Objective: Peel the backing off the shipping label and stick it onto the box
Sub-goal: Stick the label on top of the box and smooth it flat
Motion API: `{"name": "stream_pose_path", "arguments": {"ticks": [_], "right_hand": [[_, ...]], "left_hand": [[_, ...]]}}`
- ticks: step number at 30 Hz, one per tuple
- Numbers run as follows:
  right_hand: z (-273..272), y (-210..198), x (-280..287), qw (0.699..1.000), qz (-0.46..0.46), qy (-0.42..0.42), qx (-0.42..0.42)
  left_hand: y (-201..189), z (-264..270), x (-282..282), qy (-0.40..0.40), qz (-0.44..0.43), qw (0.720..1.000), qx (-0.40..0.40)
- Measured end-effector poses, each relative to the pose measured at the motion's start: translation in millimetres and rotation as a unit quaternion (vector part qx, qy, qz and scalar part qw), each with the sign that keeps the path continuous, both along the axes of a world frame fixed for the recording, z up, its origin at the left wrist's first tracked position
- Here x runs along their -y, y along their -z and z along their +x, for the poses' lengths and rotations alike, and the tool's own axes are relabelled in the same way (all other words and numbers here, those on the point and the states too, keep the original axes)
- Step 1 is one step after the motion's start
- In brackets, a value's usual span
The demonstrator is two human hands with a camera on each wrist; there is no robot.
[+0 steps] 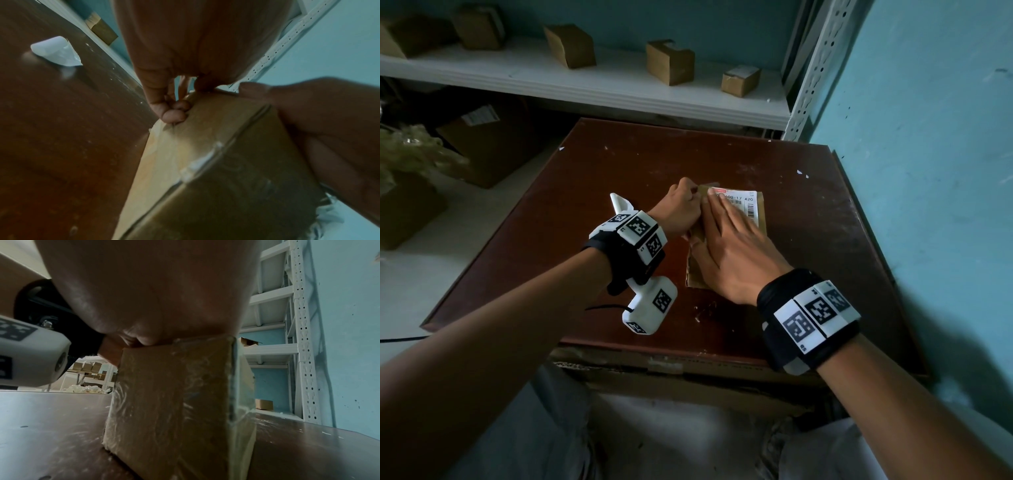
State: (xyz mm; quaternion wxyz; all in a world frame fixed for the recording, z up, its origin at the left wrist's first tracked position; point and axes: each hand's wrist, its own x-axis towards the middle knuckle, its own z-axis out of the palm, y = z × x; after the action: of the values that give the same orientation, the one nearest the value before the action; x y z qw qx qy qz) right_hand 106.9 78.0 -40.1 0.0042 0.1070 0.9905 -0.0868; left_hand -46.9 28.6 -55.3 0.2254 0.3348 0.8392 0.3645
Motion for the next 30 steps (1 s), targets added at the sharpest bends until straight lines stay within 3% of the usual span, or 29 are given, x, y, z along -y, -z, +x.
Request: {"name": "stream_pose_path", "arguments": {"ticks": [14,22,30], "right_hand": [[-3,-1,7,1.0,0.0,0.018,0.007],[-8,3,10,1.0,0.003,0.019,0.022],[-9,3,13,1.0,0.003,0.024,0.015]], "left_hand": [[-2,0,3,-0.003,0.004,0.999,0.039],[-2,0,3,-0.003,0.011,1.0,-0.007],[-4,2,4,-0.003,0.006,1.0,-0.001]]}}
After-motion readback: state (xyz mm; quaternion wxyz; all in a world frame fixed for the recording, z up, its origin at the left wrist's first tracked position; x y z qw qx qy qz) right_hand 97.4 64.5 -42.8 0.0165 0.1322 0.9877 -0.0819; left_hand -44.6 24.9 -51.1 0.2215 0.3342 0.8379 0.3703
